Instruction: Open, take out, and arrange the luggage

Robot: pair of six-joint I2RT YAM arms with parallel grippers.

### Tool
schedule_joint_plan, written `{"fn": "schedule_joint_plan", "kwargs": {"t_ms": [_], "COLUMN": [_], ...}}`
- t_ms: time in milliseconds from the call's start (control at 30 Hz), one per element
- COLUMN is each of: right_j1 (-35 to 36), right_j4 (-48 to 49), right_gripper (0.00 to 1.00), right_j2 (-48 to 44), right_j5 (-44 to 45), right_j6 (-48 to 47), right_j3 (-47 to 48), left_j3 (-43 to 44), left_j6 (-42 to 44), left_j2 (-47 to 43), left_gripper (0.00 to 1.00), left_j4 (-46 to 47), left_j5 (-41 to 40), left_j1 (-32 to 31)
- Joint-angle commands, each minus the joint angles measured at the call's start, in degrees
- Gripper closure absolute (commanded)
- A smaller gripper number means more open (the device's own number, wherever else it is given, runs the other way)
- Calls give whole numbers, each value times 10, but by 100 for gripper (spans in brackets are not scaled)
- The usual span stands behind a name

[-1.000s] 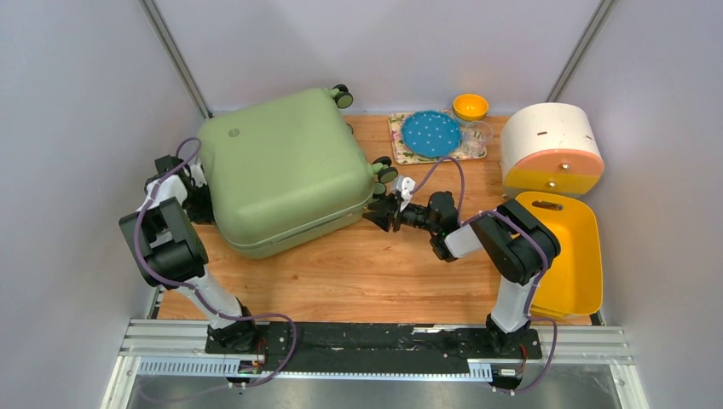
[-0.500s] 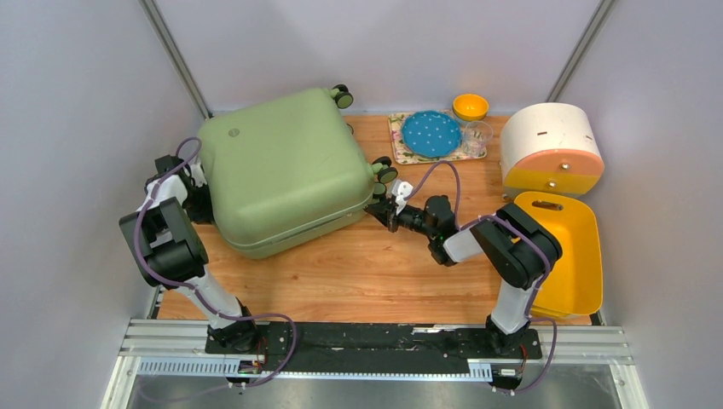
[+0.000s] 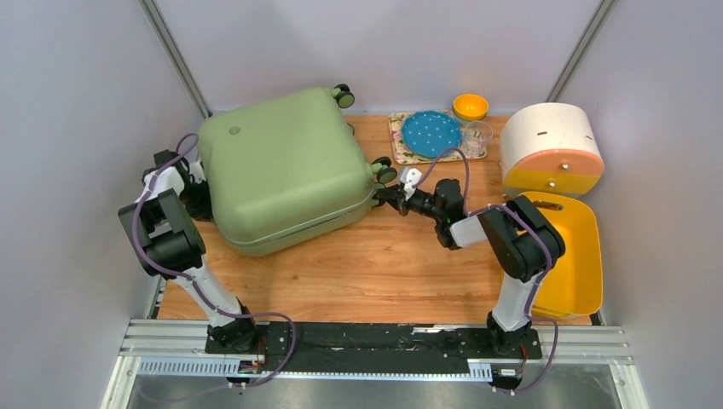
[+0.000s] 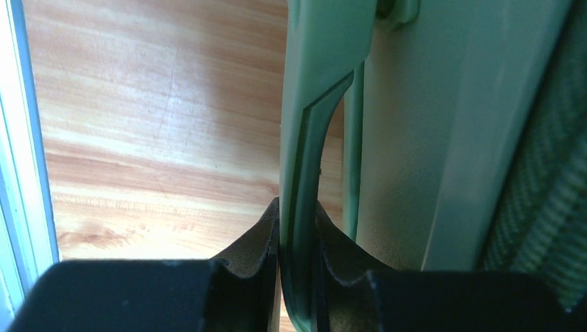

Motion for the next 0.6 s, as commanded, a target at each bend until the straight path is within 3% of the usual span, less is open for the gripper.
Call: {"fn": "schedule_joint_plan", "kwargs": {"t_ms": [0, 233, 567], "right_j1": [-89, -126, -129], "right_j4": [48, 138, 135], "right_gripper": [100, 100, 100], "right_j2": [33, 127, 268], "right_j5": [-48, -188, -211], "right_j6": [-13, 84, 155], "right_j3": [80, 183, 388], "left_j3": [68, 141, 214], "left_j6": [93, 157, 204], "left_j2": [29, 86, 134], "left_gripper": [100, 100, 100], "left_j4": [40, 47, 51], "left_j5": [-17, 33, 98], "left_j1": [3, 2, -9]}}
